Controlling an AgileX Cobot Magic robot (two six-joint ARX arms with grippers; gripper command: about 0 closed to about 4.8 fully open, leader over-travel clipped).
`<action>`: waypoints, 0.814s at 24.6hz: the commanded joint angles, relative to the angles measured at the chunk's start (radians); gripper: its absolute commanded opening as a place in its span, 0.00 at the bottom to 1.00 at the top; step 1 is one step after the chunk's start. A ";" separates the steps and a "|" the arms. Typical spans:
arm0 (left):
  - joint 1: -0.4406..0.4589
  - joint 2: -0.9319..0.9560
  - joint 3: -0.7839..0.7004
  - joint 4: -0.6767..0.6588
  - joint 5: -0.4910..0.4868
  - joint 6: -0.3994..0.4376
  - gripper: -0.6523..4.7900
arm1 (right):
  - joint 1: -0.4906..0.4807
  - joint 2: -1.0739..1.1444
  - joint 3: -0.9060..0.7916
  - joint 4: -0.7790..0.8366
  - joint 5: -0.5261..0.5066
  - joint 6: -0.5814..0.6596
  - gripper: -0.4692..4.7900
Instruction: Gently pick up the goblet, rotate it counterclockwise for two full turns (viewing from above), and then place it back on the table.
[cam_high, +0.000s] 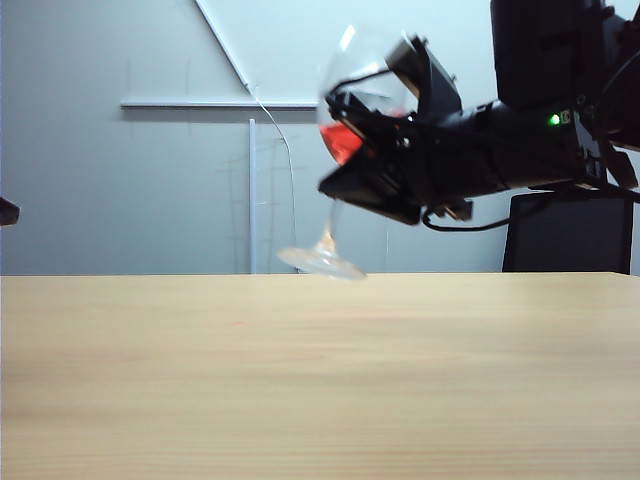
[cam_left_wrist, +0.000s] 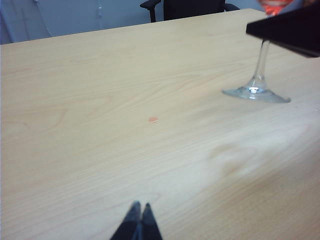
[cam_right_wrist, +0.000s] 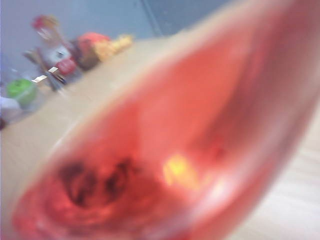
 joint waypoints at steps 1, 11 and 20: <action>0.001 -0.001 0.002 0.012 0.004 0.000 0.11 | -0.009 -0.011 0.043 -0.079 -0.008 0.010 0.07; 0.001 -0.001 0.002 0.011 0.004 0.000 0.11 | 0.031 -0.010 0.271 -0.478 0.092 -0.301 0.07; 0.001 -0.007 0.002 0.012 0.004 0.000 0.11 | 0.137 -0.010 0.306 -0.505 0.216 -0.589 0.07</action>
